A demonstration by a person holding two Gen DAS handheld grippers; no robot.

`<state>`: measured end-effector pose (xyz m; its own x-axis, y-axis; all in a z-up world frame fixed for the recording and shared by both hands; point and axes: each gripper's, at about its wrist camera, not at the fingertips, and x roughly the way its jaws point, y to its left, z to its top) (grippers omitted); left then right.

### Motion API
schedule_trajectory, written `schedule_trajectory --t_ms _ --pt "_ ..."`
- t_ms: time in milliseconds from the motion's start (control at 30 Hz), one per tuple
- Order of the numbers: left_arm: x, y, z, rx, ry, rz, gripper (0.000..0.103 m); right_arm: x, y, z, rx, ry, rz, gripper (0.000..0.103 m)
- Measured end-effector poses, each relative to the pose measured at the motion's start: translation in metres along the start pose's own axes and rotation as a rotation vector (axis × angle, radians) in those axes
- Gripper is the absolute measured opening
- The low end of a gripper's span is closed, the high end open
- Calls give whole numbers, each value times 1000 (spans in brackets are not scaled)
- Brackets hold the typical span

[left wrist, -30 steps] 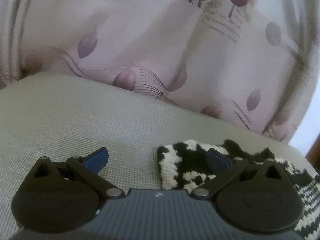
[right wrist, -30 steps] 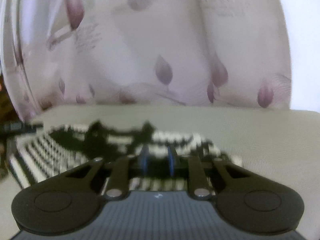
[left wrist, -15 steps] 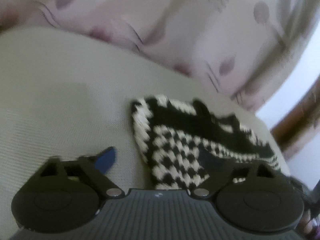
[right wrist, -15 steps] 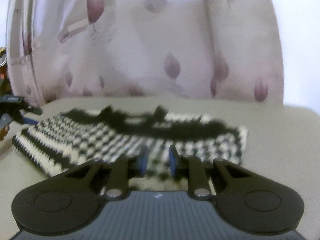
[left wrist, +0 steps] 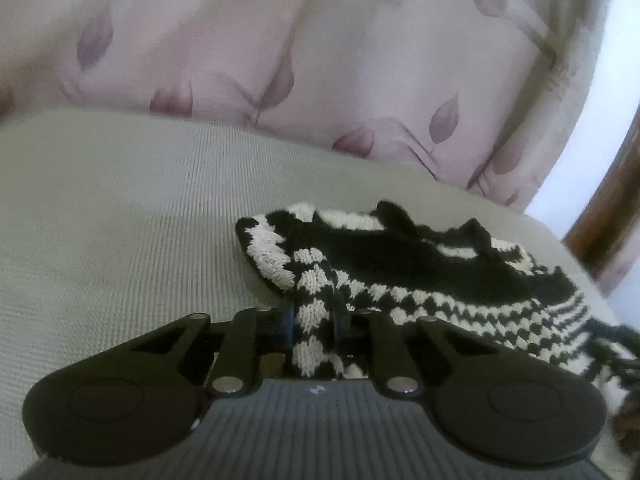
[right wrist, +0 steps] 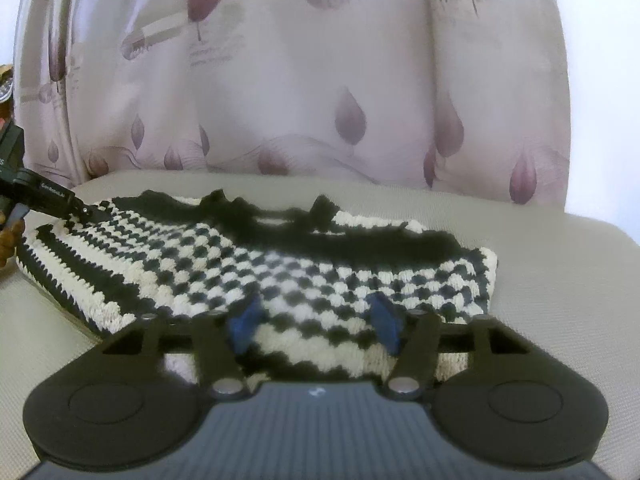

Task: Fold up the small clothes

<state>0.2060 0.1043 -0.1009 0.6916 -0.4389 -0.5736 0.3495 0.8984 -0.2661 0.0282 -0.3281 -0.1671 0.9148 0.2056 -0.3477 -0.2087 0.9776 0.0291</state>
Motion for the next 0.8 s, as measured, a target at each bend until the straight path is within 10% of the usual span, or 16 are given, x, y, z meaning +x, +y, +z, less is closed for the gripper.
schedule_trajectory --t_ms 800 --pt "6 -83 3 287 4 318 17 -11 -15 1 91 -59 25 78"
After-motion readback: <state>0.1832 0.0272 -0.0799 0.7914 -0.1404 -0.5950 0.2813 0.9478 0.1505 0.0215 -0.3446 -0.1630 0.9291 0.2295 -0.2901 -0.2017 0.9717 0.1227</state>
